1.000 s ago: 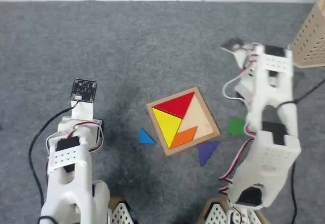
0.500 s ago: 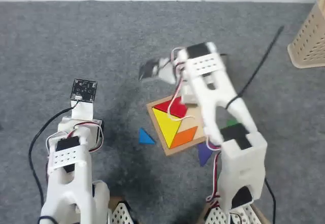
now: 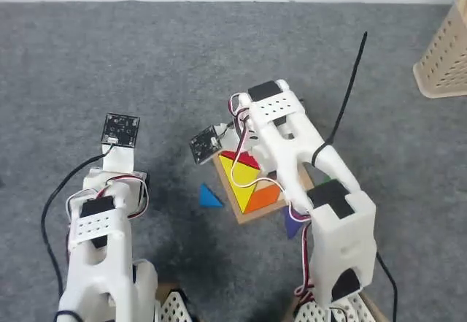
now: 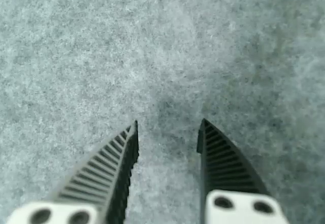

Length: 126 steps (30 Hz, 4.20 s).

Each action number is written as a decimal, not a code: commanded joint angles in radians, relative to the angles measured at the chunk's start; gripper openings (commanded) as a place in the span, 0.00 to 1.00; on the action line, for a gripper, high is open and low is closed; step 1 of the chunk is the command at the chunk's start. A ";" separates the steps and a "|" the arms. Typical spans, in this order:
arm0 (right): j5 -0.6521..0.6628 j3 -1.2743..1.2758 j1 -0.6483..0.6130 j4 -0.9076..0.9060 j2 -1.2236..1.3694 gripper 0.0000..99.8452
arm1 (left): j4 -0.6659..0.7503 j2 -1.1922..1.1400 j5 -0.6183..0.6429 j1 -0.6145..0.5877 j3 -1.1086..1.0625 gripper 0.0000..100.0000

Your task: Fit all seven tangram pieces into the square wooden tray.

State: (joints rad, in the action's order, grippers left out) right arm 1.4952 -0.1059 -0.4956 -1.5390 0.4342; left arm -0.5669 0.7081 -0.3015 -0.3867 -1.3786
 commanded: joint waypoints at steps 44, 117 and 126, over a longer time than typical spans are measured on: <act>-1.074 0.031 0.254 0.202 -0.108 0.05 | 0.021 0.025 -0.011 0.000 0.002 0.17; -1.398 0.396 -0.071 0.346 -0.499 0.21 | 0.021 0.025 -0.032 -0.055 0.007 0.17; -1.404 0.334 -0.300 0.456 -0.318 0.21 | 0.270 0.023 -0.158 -0.324 -0.054 0.18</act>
State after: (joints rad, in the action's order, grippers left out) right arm 0.0852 0.2961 -0.7380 -1.1400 0.0921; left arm -0.3767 0.7081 -0.4442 -0.6705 -1.4216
